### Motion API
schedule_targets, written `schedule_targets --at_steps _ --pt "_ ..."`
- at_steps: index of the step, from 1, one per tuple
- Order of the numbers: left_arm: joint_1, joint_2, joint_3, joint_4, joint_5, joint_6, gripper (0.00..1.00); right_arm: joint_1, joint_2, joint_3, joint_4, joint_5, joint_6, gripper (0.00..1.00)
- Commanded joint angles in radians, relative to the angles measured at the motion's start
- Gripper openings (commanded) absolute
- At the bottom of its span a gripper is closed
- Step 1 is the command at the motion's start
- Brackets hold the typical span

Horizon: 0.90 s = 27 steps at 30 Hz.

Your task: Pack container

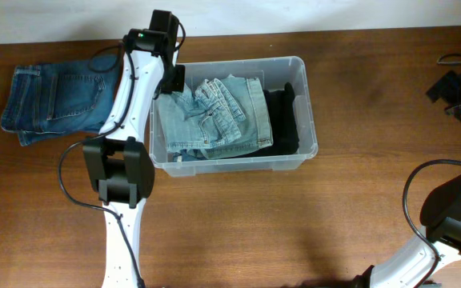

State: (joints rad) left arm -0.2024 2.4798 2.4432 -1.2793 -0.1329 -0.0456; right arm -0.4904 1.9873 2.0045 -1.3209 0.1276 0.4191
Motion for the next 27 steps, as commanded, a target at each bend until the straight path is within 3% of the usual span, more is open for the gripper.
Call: schedule_targets --at_steps 1,10,16,23,27 --pt "-0.034 0.031 -0.009 0.008 0.067 0.074 0.01 -0.001 0.011 -0.003 0.0 0.016 0.005 0.98" --pt "-0.063 0.025 0.015 -0.027 0.066 0.073 0.01 -0.001 0.011 -0.003 0.0 0.016 0.005 0.98" --pt "-0.09 0.003 0.163 -0.151 0.066 0.063 0.01 -0.001 0.011 -0.003 0.0 0.016 0.005 0.98" --pt "-0.112 -0.016 0.298 -0.41 0.067 -0.011 0.01 -0.001 0.011 -0.003 0.0 0.016 0.005 0.98" --pt "-0.114 -0.023 0.27 -0.409 0.178 -0.011 0.01 -0.001 0.011 -0.003 0.0 0.016 0.005 0.98"
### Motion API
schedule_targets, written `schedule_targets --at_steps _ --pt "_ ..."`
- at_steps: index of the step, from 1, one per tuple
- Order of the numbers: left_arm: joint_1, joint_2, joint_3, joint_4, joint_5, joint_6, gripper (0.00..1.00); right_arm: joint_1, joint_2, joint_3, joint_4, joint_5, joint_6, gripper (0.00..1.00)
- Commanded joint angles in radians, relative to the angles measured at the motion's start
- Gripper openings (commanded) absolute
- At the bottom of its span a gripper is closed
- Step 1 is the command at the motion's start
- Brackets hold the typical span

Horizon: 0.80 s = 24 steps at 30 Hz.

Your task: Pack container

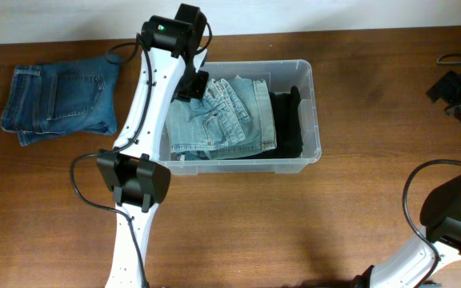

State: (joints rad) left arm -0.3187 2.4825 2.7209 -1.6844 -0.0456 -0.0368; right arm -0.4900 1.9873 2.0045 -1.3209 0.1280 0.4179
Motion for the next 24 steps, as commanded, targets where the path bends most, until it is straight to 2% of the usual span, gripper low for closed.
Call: schedule_targets --at_steps 1,5,12,18,24 --pt "0.003 -0.026 -0.018 -0.004 0.111 -0.019 0.01 -0.001 0.011 -0.003 0.0 0.015 0.006 0.98" --pt "0.001 -0.051 -0.113 -0.004 0.113 -0.019 0.01 -0.001 0.011 -0.003 0.0 0.015 0.006 0.98" --pt "0.001 -0.172 -0.396 -0.004 0.091 -0.019 0.01 -0.001 0.011 -0.003 0.0 0.015 0.006 0.98" --pt "0.001 -0.21 -0.526 0.005 0.06 -0.024 0.01 -0.001 0.011 -0.003 0.0 0.015 0.006 0.99" --pt "0.001 -0.209 -0.691 0.2 0.057 -0.024 0.01 -0.001 0.011 -0.003 0.0 0.015 0.006 0.98"
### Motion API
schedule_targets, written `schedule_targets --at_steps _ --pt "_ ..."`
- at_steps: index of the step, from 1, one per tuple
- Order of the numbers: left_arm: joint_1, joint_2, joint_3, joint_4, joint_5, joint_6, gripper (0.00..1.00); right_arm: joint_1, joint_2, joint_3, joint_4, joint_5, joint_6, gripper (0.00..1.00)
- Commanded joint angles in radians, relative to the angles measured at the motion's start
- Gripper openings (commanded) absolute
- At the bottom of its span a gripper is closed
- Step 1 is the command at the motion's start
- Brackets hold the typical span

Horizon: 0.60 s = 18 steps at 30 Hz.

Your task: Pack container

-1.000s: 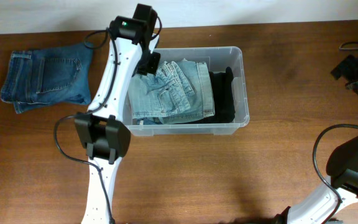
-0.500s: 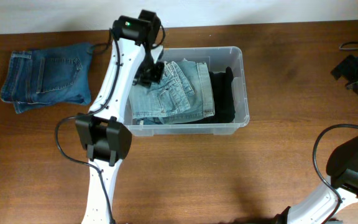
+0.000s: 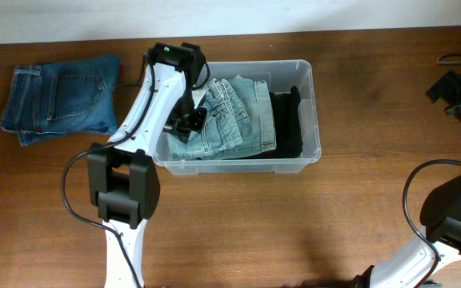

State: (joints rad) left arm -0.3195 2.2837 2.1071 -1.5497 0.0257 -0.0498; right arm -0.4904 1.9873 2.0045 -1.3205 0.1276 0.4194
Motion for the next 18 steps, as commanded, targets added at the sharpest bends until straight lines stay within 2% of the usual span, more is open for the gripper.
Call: schedule_targets --at_steps 1,5,8,18 --pt "0.002 -0.01 -0.102 0.101 -0.014 -0.014 0.01 -0.001 0.011 -0.003 0.0 0.016 0.005 0.98" --pt "0.002 -0.01 -0.152 0.167 -0.018 -0.013 0.01 -0.001 0.011 -0.003 0.0 0.016 0.005 0.98" --pt "0.002 -0.012 -0.14 0.177 -0.074 -0.013 0.01 -0.001 0.011 -0.003 0.0 0.016 0.005 0.98" --pt "0.002 -0.024 0.127 0.128 -0.125 -0.014 0.01 -0.001 0.011 -0.003 0.0 0.016 0.005 0.98"
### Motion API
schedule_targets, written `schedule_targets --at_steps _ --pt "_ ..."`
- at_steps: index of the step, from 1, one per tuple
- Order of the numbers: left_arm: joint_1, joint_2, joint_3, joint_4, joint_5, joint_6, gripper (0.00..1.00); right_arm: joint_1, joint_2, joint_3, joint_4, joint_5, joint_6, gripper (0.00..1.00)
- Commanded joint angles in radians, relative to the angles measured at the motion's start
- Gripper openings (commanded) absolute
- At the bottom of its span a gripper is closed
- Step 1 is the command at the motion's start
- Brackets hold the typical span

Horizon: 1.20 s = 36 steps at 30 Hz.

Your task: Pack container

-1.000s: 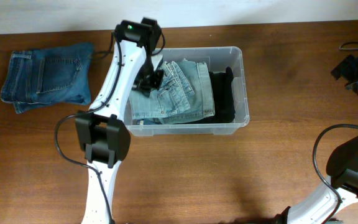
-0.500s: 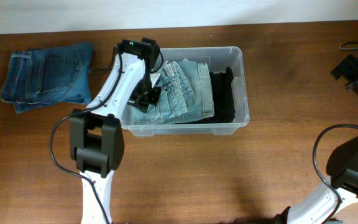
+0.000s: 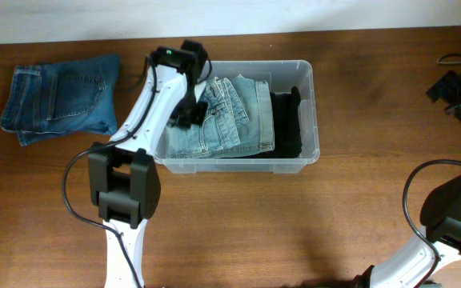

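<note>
A clear plastic container stands at the table's middle back. Inside it lie folded light blue jeans, with a black garment packed against the right wall. My left gripper is down inside the container's left end, on the left edge of the light jeans; from above its fingers are hidden under the wrist, so open or shut does not show. A folded pair of dark blue jeans lies on the table to the left of the container. Only the right arm's base and link show at the right edge.
The left arm's white link slants over the container's left wall. Dark cables and gear lie at the far right edge. The wooden table stretches in front of the container.
My left gripper has shifted a little toward the back of the container, still on the left edge of the light jeans. Container, garments and right arm stand as before.
At first my left gripper was at the container's back left rim. Then it was over the light jeans, and the container stood slightly further right. After that it was low on the jeans' left part, and now it sits a little further back.
</note>
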State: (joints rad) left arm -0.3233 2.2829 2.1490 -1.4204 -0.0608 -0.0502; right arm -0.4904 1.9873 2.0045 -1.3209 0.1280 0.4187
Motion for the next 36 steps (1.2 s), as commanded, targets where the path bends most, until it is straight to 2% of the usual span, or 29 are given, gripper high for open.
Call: schedule_targets --at_steps 1,6,36 --pt "0.005 -0.024 0.111 -0.002 -0.056 -0.018 0.01 -0.001 0.011 -0.003 0.0 0.015 0.005 0.98" --pt "0.013 -0.024 0.154 -0.038 -0.172 -0.118 0.01 -0.001 0.011 -0.003 0.0 0.015 0.005 0.98" --pt "0.051 -0.017 0.142 -0.089 -0.172 -0.201 0.01 -0.001 0.011 -0.003 0.0 0.015 0.005 0.99"
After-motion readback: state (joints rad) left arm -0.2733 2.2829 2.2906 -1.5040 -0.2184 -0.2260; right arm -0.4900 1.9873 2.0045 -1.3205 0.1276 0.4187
